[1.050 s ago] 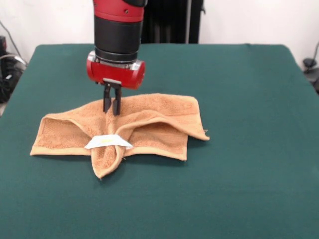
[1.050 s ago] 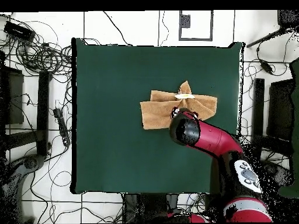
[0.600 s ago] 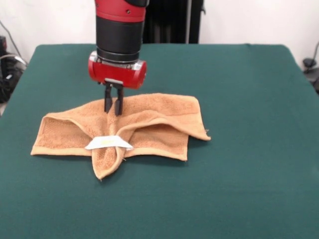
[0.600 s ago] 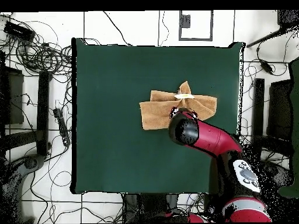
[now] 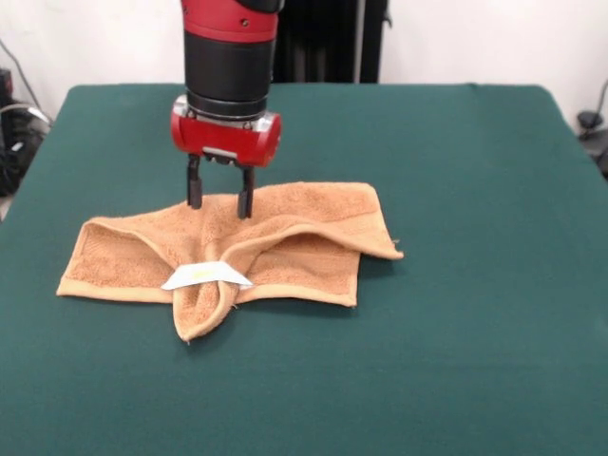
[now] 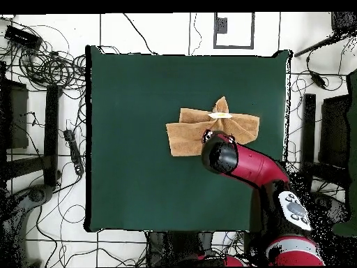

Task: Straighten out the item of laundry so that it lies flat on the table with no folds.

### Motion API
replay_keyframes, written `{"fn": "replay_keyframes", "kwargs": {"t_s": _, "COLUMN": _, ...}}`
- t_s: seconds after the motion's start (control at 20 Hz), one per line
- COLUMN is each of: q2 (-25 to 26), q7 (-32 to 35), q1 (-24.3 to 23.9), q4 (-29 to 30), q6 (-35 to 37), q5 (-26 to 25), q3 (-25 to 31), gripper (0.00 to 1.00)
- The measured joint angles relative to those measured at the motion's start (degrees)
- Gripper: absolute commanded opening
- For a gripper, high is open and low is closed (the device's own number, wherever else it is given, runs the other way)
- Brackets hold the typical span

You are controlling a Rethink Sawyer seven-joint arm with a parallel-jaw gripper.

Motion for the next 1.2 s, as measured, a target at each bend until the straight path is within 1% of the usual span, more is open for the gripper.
{"fn": "replay_keyframes", "kwargs": {"t_s": 0.5, "q2": 0.42, "q7": 0.00, "q1": 0.13, "q4": -1.22, "q6": 4.56, "q5": -0.01, "q3": 0.00, "gripper": 1.00}}
{"fn": "replay_keyframes", "kwargs": {"t_s": 1.2, "q2": 3.21, "q7": 0.00, "q1": 0.28, "q4": -9.38, "q6": 6.53, "q5": -0.04, "q3": 0.01, "gripper": 1.00}}
